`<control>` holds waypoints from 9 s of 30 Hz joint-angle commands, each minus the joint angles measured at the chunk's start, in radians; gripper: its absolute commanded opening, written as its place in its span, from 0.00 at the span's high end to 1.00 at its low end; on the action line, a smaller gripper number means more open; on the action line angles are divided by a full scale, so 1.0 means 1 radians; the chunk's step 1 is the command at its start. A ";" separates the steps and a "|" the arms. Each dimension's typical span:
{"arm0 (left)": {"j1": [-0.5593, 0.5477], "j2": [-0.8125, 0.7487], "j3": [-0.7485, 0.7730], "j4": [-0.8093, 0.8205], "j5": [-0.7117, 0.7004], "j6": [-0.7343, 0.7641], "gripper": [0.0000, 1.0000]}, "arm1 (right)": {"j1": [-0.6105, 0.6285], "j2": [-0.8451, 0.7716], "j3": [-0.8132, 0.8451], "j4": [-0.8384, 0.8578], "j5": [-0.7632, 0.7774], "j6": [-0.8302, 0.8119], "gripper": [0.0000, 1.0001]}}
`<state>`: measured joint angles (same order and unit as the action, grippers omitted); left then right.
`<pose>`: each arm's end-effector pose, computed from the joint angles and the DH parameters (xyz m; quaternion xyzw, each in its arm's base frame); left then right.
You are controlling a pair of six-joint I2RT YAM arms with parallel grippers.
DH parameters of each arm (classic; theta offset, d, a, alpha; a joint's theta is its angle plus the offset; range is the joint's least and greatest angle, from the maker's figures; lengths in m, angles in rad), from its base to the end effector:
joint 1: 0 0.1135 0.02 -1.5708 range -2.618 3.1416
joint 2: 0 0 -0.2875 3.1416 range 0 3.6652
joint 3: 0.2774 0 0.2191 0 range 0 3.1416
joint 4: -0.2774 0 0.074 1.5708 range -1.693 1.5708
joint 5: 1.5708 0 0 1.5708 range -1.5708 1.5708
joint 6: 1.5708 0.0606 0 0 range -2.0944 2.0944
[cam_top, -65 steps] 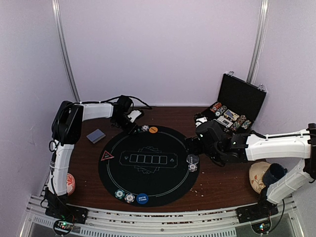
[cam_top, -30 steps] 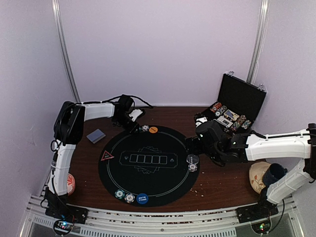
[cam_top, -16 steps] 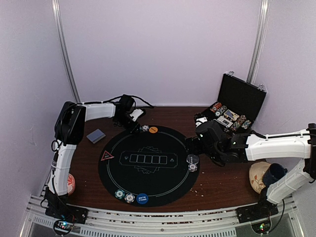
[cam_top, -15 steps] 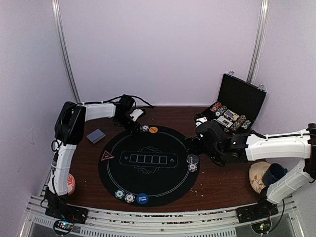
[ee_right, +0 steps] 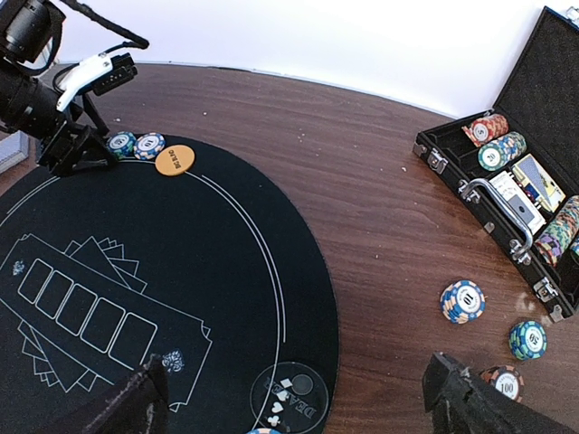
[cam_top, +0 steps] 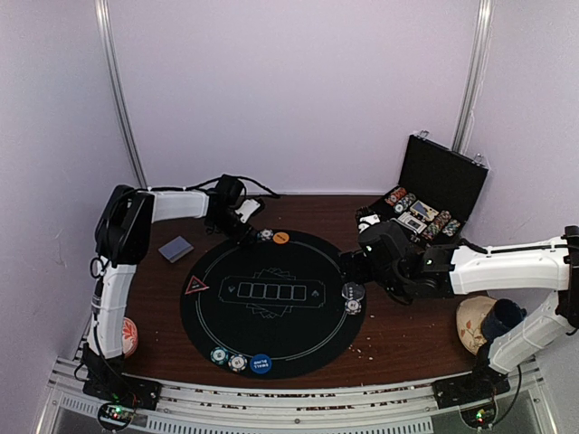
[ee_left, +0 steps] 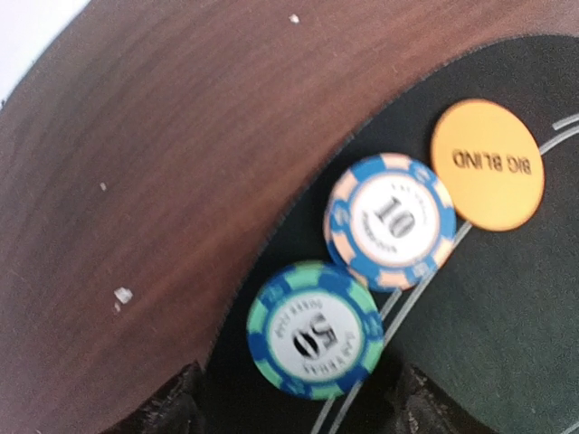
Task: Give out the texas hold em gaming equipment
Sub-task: Move the poker chips pile to the big blind area, then pick up the pile of poker chips from the pile of poker chips, then place the poker chips pile in the dealer area, then pick up the pile of poker chips from the pile of poker chips.
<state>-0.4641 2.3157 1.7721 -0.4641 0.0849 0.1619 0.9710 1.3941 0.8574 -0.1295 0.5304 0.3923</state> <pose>0.4430 -0.2275 0.1536 0.3067 0.9095 -0.0821 0.2683 0.1836 0.2142 0.2623 -0.1379 0.8646 0.0827 0.4760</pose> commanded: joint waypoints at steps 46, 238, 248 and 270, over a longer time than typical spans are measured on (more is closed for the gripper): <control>0.010 -1.011 -0.977 0.288 -0.139 0.083 0.02 | -0.823 0.199 0.094 -0.108 -0.255 0.109 0.02; 0.011 -0.927 -0.998 0.355 -0.208 0.073 0.02 | 0.178 -0.108 -0.085 -0.361 0.048 0.431 0.00; 0.011 -0.931 -0.999 0.354 -0.211 0.073 0.02 | -0.223 -0.179 -0.095 -0.321 -0.096 0.206 0.00; 0.011 -0.923 -0.997 0.355 -0.206 0.073 0.02 | -0.604 0.109 -0.096 -0.130 -0.237 0.092 0.07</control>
<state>-0.4587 1.3933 0.7738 -0.1497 -0.1204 0.2432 0.3779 1.4780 0.7631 -0.2905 0.3103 0.4957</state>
